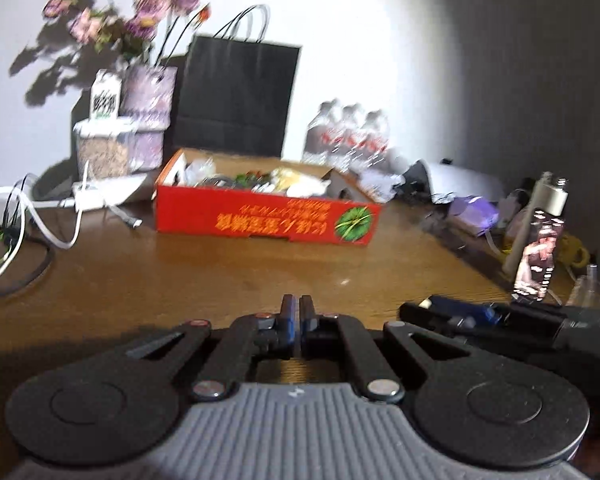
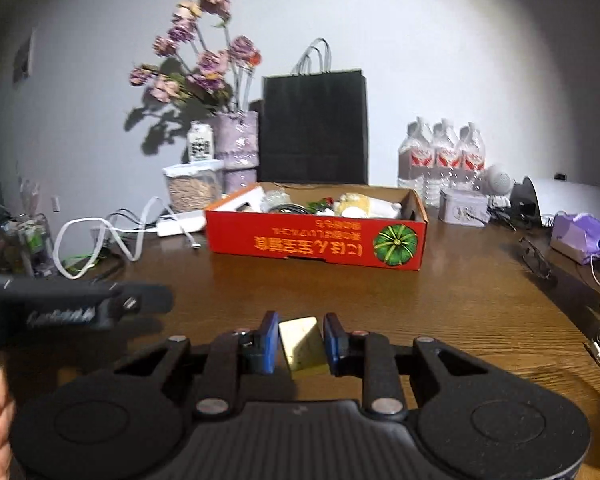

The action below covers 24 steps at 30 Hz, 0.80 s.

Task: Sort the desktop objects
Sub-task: 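Carry the yellow block into the box and open the right tool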

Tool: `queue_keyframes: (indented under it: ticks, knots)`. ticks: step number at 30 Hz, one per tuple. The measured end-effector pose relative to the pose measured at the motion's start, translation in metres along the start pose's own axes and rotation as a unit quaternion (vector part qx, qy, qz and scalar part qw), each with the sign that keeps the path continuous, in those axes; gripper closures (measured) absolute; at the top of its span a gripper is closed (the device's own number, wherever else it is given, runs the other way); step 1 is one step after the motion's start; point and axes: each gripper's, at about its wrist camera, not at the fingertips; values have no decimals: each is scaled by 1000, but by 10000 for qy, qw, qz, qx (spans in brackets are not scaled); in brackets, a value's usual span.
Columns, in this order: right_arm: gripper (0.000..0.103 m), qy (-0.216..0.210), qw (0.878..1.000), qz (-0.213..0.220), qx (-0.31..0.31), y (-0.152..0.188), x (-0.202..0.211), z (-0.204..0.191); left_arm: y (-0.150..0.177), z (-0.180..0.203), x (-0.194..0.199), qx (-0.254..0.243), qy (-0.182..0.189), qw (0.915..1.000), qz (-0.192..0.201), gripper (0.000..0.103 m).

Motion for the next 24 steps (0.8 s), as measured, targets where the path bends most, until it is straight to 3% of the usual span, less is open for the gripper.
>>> queue_keyframes:
  ticks: [7, 14, 19, 23, 24]
  knots:
    - [80, 60, 9994, 341, -81, -29, 0, 13, -18, 10, -2, -125, 105, 9993, 333, 100]
    - [80, 230, 9970, 724, -166, -108, -53, 54, -103, -10, -45, -180, 137, 9970, 745, 100]
    - [80, 37, 9969, 533, -576, -153, -125, 84, -168, -41, -117, 94, 37, 9991, 421, 100]
    - [80, -428, 9947, 39, -929, -175, -203, 91, -202, -60, -191, 137, 163, 9996, -167, 99]
    - [80, -444, 9946, -107, -931, -178, -226, 88, -208, -67, -217, 218, 34, 9989, -405, 99]
Point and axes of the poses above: each gripper's, at about its wrist camera, not at the fingertips, and x roughly against the way its jaws point, z to its right, y to its underside, and after that the axes turned 10 degrees about x, right-handed
